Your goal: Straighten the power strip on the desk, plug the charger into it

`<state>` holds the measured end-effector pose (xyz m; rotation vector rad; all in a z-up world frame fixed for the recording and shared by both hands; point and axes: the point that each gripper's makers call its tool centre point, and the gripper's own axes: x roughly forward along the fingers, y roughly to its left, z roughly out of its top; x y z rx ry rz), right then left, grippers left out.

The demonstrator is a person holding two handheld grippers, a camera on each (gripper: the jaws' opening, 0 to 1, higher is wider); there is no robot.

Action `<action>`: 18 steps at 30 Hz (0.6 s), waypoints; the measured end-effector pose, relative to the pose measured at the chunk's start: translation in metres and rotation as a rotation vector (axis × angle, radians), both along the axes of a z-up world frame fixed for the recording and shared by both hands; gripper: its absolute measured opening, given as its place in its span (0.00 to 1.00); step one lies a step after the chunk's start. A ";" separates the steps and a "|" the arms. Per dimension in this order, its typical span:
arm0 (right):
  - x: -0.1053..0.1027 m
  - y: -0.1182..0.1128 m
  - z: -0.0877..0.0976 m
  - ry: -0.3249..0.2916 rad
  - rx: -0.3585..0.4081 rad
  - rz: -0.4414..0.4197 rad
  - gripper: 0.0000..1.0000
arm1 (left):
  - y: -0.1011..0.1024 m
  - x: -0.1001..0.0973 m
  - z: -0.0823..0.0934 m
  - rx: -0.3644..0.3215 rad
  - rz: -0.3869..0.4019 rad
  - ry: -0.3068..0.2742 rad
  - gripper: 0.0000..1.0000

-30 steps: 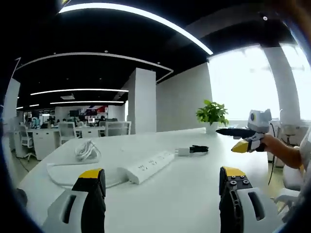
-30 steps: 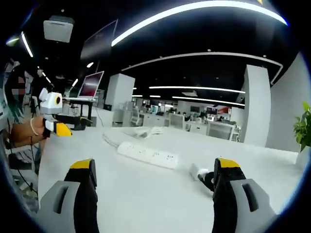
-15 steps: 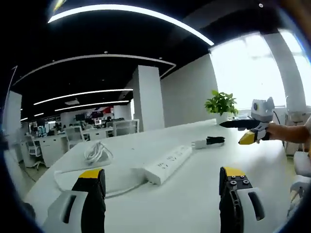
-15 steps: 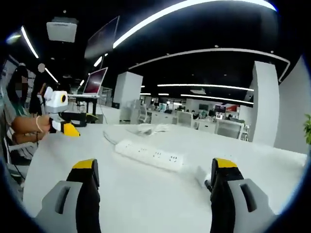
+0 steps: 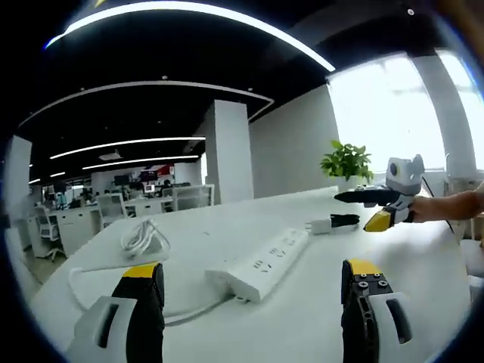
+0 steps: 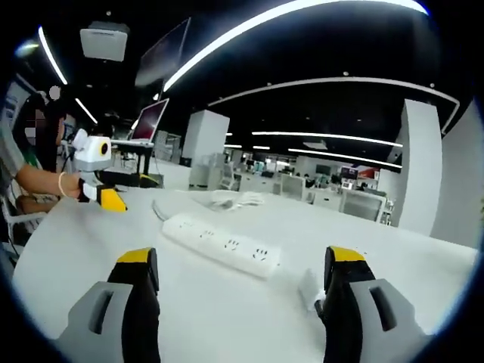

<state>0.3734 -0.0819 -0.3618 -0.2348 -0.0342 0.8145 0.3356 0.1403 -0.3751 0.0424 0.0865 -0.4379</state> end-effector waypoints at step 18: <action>0.024 0.022 -0.016 0.012 -0.059 0.075 0.85 | 0.005 0.030 -0.018 0.009 -0.003 0.056 0.99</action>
